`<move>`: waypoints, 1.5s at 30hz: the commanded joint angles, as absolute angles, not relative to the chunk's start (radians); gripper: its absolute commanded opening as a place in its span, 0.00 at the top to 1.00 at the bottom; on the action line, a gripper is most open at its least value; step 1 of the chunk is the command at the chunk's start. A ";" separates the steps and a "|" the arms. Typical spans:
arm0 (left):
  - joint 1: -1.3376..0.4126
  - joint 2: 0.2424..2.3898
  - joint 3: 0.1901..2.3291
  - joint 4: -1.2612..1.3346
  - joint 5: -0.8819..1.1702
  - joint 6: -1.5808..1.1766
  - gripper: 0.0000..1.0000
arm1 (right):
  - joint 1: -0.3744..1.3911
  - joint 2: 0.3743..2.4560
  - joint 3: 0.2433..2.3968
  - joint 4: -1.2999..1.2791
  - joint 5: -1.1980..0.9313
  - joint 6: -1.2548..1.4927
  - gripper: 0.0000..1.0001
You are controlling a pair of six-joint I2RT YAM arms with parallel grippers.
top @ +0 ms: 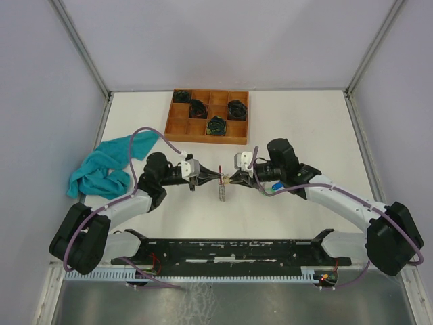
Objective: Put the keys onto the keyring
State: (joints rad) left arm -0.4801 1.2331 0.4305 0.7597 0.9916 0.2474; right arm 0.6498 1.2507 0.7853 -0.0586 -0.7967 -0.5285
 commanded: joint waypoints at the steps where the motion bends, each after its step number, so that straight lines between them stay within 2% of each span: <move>1: -0.482 1.229 0.421 0.864 0.975 0.199 0.97 | 0.653 1.195 0.737 0.101 -0.748 -0.498 0.78; 4: -0.482 1.230 0.417 0.877 0.966 0.189 0.97 | 0.652 1.184 0.713 0.196 -0.743 -0.441 0.71; 9: -0.484 1.232 0.412 0.894 0.945 0.175 0.97 | 0.653 1.182 0.684 0.323 -0.744 -0.346 0.68; 31: -0.483 1.218 0.381 0.970 0.832 0.121 0.97 | 0.741 1.238 0.643 0.441 -0.512 -0.234 0.68; 39: -0.484 1.223 0.378 0.983 0.839 0.113 0.97 | 0.743 1.261 0.627 0.499 -0.470 -0.231 0.75; 42: -0.484 1.222 0.378 0.984 0.837 0.113 0.97 | 0.744 1.263 0.621 0.505 -0.461 -0.236 0.80; 45: -0.484 1.222 0.376 0.999 0.831 0.103 0.97 | 0.745 1.269 0.620 0.507 -0.466 -0.243 0.89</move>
